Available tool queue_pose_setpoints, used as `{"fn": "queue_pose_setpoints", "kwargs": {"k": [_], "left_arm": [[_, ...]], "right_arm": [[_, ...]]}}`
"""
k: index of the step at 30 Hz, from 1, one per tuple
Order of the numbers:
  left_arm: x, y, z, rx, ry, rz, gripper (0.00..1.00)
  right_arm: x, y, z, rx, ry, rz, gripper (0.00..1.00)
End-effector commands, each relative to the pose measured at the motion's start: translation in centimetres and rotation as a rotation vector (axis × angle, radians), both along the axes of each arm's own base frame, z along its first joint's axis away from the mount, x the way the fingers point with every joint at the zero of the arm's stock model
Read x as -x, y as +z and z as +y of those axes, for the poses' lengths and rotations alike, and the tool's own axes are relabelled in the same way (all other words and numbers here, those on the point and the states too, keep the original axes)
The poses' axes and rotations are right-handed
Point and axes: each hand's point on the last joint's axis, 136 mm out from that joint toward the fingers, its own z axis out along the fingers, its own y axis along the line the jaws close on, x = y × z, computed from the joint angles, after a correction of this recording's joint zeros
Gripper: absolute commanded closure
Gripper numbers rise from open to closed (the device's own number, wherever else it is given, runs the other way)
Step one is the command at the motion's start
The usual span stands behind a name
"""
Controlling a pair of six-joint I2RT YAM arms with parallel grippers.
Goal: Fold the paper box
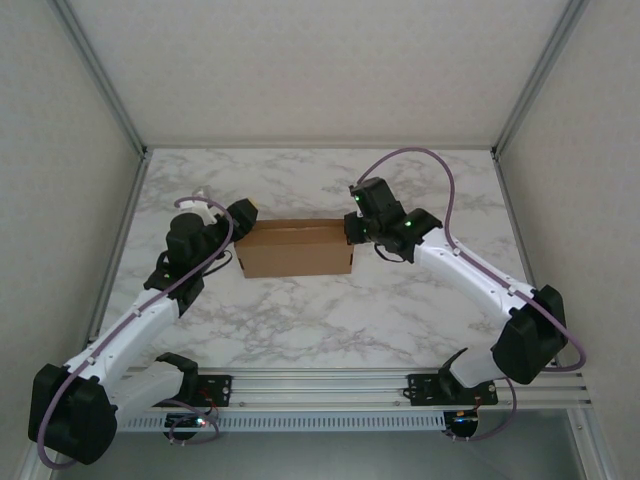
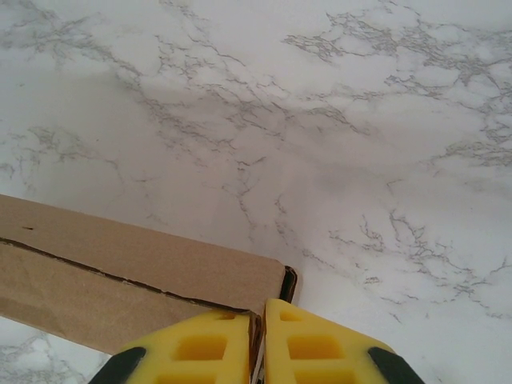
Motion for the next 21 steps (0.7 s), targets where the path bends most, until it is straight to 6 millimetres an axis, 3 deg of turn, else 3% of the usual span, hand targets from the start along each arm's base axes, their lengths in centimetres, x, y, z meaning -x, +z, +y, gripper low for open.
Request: {"fn": "queue_pose_setpoints", "kwargs": {"k": [1,21], "left_arm": [[0.9,-1.9,-0.8,-0.002,-0.046,0.056,0.34],[-0.4,-0.3,-0.5,-0.019,-0.033,0.033,0.32]], "right_arm": [[1.4,-0.6,1.2,-0.022,0.061,0.015,0.91],[1.7,-1.0,1.6,-0.017,0.083,0.030,0.88]]}}
